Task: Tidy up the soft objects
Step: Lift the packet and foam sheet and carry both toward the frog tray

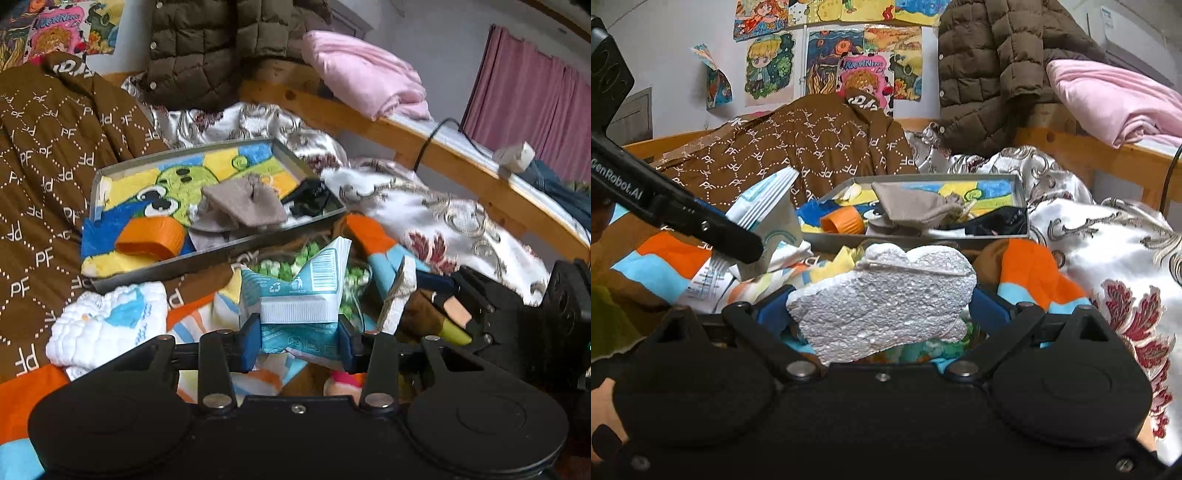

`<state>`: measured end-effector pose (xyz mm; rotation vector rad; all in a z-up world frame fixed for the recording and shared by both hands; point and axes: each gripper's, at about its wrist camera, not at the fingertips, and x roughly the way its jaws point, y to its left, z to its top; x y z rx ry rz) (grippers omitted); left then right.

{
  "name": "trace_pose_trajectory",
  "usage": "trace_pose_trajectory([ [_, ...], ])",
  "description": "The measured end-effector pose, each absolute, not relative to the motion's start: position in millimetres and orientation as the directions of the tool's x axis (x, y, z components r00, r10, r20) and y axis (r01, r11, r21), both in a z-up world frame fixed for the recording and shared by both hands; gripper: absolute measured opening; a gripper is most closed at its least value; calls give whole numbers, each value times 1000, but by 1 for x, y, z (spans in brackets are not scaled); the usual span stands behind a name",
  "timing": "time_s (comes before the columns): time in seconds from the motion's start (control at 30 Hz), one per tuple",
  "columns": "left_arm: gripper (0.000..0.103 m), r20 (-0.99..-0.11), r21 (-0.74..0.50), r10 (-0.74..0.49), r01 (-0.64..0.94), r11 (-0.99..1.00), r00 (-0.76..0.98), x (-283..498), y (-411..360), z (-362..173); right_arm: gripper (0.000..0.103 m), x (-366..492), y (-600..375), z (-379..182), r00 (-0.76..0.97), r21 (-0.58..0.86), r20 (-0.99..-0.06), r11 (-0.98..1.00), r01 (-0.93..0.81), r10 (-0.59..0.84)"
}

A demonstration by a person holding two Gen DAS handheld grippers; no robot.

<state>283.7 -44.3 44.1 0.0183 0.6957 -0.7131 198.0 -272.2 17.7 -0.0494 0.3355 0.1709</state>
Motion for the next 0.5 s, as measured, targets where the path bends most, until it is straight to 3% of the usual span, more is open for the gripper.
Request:
trace_pose_trajectory([
  [0.3,43,-490,-238,-610,578,781,623,316,-35,55,97,210,-267,36,945,-45,-300,987,-154,134],
  [0.5,43,-430,-249,-556,499,830,711,357,-24,60,97,236,-262,64,951,-91,-287,985,-149,117],
])
